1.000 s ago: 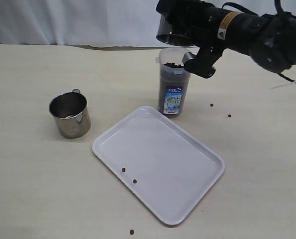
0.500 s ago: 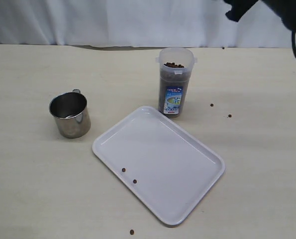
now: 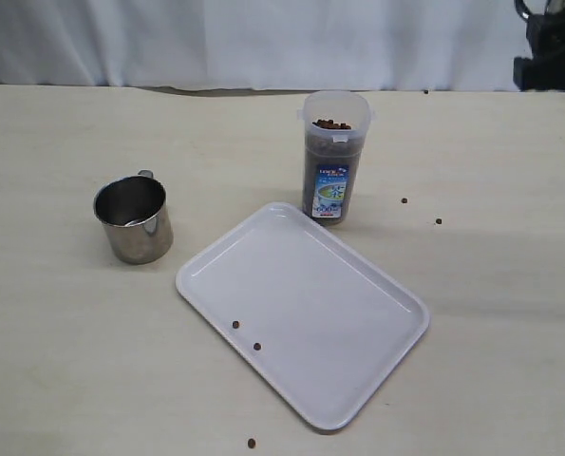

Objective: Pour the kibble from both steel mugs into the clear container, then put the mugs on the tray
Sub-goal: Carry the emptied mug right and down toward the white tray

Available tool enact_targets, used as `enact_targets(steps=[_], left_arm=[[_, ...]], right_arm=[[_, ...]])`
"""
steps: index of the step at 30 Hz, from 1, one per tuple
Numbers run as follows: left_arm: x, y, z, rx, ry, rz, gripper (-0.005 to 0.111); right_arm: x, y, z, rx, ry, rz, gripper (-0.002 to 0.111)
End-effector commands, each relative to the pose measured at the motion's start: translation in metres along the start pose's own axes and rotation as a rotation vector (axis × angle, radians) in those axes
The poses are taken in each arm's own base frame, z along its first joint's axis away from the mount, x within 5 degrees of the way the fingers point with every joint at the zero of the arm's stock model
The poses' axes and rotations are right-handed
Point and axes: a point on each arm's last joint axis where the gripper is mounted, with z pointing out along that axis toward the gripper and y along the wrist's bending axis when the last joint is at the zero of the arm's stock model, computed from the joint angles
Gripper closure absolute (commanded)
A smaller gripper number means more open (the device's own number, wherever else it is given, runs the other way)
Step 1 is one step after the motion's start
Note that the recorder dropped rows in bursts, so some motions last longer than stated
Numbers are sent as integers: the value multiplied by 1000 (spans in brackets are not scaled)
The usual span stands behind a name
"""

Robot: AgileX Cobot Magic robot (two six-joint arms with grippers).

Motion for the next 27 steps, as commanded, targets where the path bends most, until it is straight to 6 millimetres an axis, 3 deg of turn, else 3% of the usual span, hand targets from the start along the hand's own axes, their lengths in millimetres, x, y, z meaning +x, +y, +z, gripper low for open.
enact_targets(steps=[1, 8, 18, 27], left_arm=[[0, -1, 0, 16, -6, 3, 107], [0, -1, 0, 18, -11, 3, 107], [0, -1, 0, 18, -11, 3, 107], [0, -1, 0, 18, -11, 3, 107]], right_arm=[[26, 15, -34, -140, -158, 153, 103], [74, 47, -52, -399, -98, 143, 103], [125, 85, -49, -712, 6, 99, 103], [169, 102, -41, -819, 145, 34, 103]])
